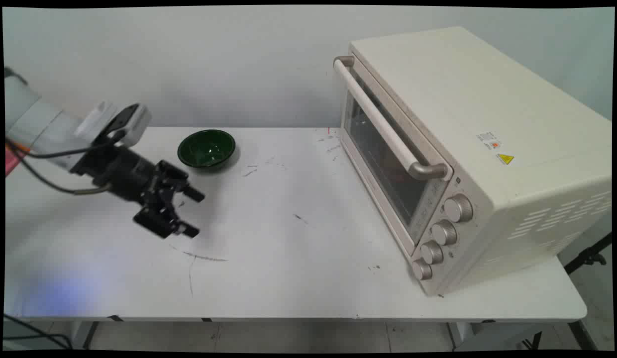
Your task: Open the oven
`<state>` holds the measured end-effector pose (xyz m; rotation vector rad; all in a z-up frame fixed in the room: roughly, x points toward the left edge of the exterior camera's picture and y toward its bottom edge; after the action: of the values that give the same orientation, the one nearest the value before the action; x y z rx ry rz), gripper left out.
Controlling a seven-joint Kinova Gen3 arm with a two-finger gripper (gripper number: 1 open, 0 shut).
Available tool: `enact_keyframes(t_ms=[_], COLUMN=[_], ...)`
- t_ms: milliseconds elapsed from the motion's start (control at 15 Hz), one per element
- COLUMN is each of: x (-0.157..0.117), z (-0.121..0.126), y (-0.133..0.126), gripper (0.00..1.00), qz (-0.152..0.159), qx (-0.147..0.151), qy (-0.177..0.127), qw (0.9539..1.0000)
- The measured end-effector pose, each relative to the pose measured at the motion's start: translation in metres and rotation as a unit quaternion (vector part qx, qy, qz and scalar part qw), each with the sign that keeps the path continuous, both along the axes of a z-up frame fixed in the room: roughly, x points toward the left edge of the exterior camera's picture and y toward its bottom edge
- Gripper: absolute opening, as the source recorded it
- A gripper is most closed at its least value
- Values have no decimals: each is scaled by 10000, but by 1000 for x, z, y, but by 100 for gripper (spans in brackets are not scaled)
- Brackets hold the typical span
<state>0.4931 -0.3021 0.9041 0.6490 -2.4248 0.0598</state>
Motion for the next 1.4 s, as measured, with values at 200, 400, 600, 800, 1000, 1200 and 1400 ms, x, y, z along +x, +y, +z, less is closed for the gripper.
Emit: enact_keyframes(t_ms=[200,400,600,800,1000,1200,1400], x=[-20,-41,-58,-72,-93,-112,-130], z=[16,33,47,59,77,95,112], y=[-20,-39,-54,-66,-82,-96,-108], gripper=[100,100,100,100,100,100,100], qz=[52,95,143,187,261,333,421], qx=[-192,-374,-523,-643,-813,-963,-1090], qy=[-5,-14,-30,-42,-36,0,51], qw=[9998,9993,9985,9977,9963,9948,9931])
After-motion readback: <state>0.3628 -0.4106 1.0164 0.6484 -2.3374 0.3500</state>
